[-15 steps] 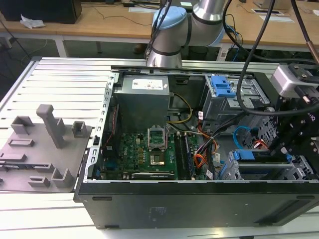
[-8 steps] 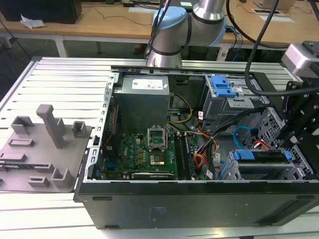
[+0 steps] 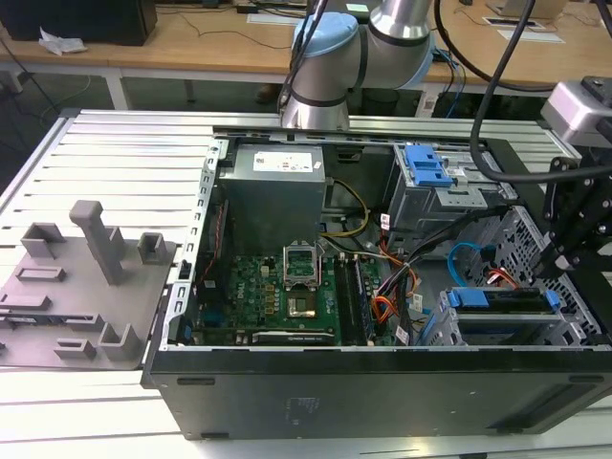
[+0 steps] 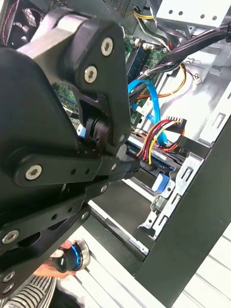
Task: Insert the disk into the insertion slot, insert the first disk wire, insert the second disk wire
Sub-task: 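Insert the first disk wire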
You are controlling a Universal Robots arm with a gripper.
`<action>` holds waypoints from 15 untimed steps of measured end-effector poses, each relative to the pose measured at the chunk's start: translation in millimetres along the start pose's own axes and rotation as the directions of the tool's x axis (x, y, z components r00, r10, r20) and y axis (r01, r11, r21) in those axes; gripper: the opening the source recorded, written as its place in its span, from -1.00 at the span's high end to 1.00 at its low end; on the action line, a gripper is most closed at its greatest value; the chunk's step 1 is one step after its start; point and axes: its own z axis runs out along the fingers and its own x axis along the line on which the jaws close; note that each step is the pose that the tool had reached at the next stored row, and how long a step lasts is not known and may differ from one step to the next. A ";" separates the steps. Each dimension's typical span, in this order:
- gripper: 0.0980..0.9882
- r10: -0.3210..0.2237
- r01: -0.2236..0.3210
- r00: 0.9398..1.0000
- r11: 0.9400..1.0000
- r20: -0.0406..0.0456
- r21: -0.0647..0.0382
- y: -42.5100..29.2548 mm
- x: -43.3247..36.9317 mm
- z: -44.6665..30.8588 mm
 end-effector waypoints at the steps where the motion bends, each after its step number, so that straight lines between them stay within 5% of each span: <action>1: 0.98 0.000 0.000 1.000 1.000 0.000 0.000 0.0 0.0 -0.1; 10: 0.98 0.000 0.000 1.000 1.000 0.000 0.000 1.7 0.1 1.9; 15: 0.98 0.000 0.000 1.000 1.000 0.000 0.000 14.4 0.9 3.8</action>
